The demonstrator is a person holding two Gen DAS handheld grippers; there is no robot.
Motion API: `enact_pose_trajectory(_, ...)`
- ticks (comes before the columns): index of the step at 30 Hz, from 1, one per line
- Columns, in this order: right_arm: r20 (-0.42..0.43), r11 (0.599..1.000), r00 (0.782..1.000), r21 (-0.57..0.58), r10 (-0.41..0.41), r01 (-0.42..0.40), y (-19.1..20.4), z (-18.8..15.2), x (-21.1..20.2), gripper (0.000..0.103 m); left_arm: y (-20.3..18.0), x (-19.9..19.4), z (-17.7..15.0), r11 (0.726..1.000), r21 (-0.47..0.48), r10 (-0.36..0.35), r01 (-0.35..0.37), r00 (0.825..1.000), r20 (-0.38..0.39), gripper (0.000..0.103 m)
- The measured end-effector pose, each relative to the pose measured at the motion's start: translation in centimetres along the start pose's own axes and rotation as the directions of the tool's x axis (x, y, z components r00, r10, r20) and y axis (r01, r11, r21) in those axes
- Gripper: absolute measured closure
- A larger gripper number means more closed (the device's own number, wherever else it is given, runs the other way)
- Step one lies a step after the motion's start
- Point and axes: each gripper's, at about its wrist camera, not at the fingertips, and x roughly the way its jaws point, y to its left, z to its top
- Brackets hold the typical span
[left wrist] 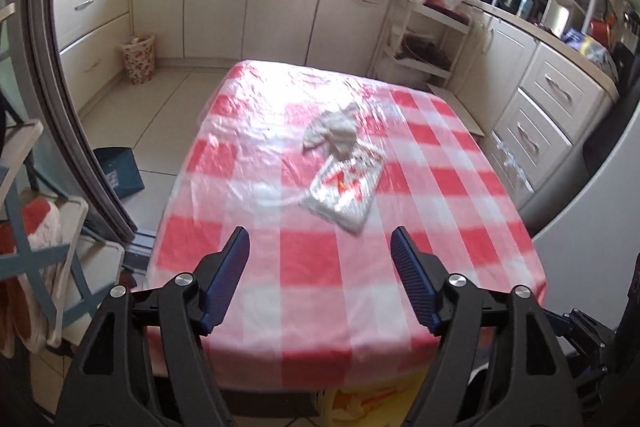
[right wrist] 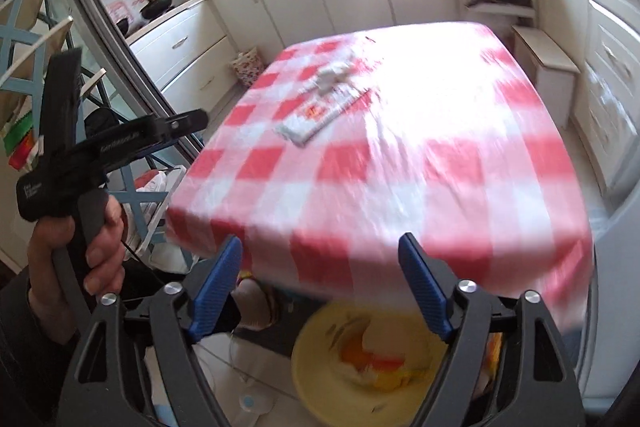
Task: Collect trash
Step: 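Move both tools back toward the tissue and paper bag on the table, then grasp the white tissue with the left tool while the right tool grasps the paper bag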
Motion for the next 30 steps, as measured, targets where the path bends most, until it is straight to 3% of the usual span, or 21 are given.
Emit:
enact_pose_trajectory(4,-0.031,0.999,1.000,-0.040,0.005,-0.006,0.4,3.9,4.1,0.023,1.0,4.1,3.5,0.998,-0.055,0.003,-0.004,1.000,-0.020,0.033)
enact_pose_trajectory(8,-0.025,0.999,0.999,0.001,0.042,-0.042,-0.2,6.3,6.5,0.023,0.7,9.4,6.1,0.999,-0.045,0.002,-0.005,0.998,-0.066,0.033)
enact_pose_trajectory(19,-0.035,0.984,0.997,0.166,0.073,-0.066,-4.8,7.8,8.9,0.023,-3.4,21.4,10.8,0.999,0.021,0.041,-0.038,0.991,-0.129,0.028)
enact_pose_trajectory(24,-0.055,0.986,0.995,0.154,0.078,-0.069,-4.5,8.0,9.5,0.023,-4.0,24.9,11.2,0.996,0.031,0.085,-0.081,0.982,-0.169,0.031)
enact_pose_trajectory(25,-0.059,0.986,0.995,0.151,0.075,-0.065,-4.5,8.0,9.7,0.023,-4.0,24.9,11.1,0.995,0.043,0.101,-0.095,0.983,-0.156,0.043)
enact_pose_trajectory(26,-0.060,0.986,0.996,0.152,0.073,-0.063,-4.6,8.0,9.9,0.023,-3.9,24.7,11.2,0.993,0.050,0.118,-0.111,0.981,-0.154,0.064)
enact_pose_trajectory(28,-0.066,0.986,0.996,0.157,0.068,-0.057,-4.5,8.2,10.5,0.023,-2.8,24.0,11.2,0.997,0.020,0.082,-0.080,0.981,-0.177,0.084)
enact_pose_trajectory(30,-0.064,0.986,0.996,0.161,0.057,-0.046,-4.2,8.4,10.9,0.023,-1.4,22.5,11.2,0.997,-0.012,0.078,-0.081,0.983,-0.164,0.088)
